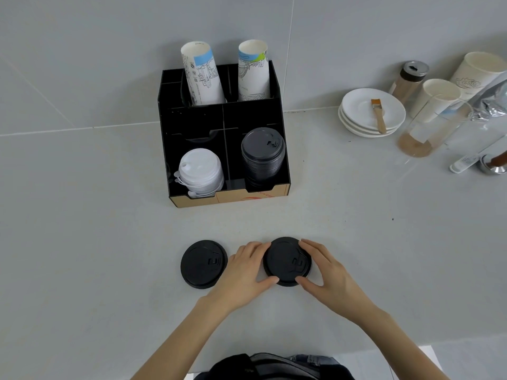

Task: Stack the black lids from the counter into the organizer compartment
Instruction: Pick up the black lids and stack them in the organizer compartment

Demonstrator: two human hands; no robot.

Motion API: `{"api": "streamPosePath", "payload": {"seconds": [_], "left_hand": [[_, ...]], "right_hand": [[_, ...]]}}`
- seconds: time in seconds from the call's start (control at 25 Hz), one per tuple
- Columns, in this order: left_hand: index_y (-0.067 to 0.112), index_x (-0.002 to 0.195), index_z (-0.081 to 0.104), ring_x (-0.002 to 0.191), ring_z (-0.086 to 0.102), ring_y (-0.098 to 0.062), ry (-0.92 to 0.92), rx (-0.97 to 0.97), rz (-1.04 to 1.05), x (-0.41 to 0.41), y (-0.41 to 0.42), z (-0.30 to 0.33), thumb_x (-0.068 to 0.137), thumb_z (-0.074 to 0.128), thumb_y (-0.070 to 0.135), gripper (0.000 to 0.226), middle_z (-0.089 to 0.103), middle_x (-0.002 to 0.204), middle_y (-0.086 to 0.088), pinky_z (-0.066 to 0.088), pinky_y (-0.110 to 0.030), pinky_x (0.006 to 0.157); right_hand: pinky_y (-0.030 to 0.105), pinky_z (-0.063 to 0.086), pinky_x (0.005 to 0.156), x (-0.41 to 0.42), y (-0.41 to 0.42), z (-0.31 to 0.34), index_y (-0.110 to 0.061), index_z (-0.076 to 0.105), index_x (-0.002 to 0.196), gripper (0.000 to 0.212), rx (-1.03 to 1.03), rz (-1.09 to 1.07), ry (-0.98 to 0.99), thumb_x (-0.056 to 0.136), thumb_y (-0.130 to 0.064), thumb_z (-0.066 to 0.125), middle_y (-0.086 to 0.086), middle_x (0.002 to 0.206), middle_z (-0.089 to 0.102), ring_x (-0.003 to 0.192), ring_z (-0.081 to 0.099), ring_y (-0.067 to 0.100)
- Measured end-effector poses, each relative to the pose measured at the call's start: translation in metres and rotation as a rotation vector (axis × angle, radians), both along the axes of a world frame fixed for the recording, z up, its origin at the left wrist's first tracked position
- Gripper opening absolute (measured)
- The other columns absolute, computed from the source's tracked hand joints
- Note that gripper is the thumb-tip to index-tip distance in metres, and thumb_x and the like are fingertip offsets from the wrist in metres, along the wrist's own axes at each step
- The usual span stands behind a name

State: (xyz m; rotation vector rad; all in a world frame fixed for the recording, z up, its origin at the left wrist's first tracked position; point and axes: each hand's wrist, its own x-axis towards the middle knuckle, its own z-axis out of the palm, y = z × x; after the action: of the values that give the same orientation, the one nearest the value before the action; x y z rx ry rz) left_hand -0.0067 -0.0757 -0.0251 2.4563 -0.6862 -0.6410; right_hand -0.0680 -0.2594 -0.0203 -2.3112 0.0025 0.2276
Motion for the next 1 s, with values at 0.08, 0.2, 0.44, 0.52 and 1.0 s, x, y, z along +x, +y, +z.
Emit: {"api": "streamPosePath", "payload": {"seconds": [0.08,0.2,0.44,0.52,1.0], "left_hand": [[0.022,0.136,0.022,0.129,0.030,-0.019,0.003,-0.064,0.044,0.001,0.004,0.002,0.083,0.054,0.038,0.064,0.031,0.141,-0.001,0.027,-0.037,0.111],[0.022,0.136,0.022,0.130,0.030,-0.016,-0.033,-0.143,0.105,0.003,0.008,0.007,0.083,0.055,0.037,0.064,0.029,0.143,0.000,0.026,-0.035,0.112],[0.022,0.136,0.024,0.126,0.033,-0.013,-0.068,-0.263,0.209,0.012,0.013,0.019,0.083,0.057,0.032,0.063,0.033,0.140,0.000,0.025,-0.021,0.104],[0.022,0.135,0.025,0.126,0.033,-0.013,-0.076,-0.282,0.234,0.016,0.014,0.023,0.083,0.058,0.031,0.062,0.034,0.139,-0.001,0.026,-0.022,0.104],[0.020,0.132,0.033,0.113,0.040,-0.005,-0.164,-0.411,0.322,0.069,0.015,0.055,0.081,0.061,0.023,0.059,0.042,0.131,-0.002,0.028,-0.013,0.095]], "right_hand": [[-0.009,0.019,0.091,0.004,0.003,0.005,-0.021,0.033,0.132,0.056,0.032,-0.011,-0.020,0.083,-0.019,0.060,-0.012,0.137,0.033,0.124,0.038,0.006],[-0.012,0.019,0.088,0.011,0.007,0.014,-0.022,0.036,0.130,0.053,0.076,-0.016,-0.050,0.083,-0.015,0.060,-0.014,0.137,0.032,0.121,0.037,0.001],[-0.010,0.019,0.091,0.033,0.015,0.031,-0.023,0.036,0.131,0.059,0.094,0.001,-0.111,0.080,-0.014,0.064,-0.016,0.137,0.031,0.120,0.036,-0.002],[-0.009,0.020,0.092,0.040,0.017,0.035,-0.023,0.036,0.131,0.059,0.098,0.005,-0.130,0.079,-0.014,0.064,-0.015,0.137,0.033,0.121,0.036,-0.002],[-0.008,0.017,0.095,0.098,0.021,0.066,-0.019,0.035,0.131,0.058,0.070,0.006,-0.261,0.081,-0.015,0.063,-0.009,0.136,0.037,0.123,0.034,0.002]]}}
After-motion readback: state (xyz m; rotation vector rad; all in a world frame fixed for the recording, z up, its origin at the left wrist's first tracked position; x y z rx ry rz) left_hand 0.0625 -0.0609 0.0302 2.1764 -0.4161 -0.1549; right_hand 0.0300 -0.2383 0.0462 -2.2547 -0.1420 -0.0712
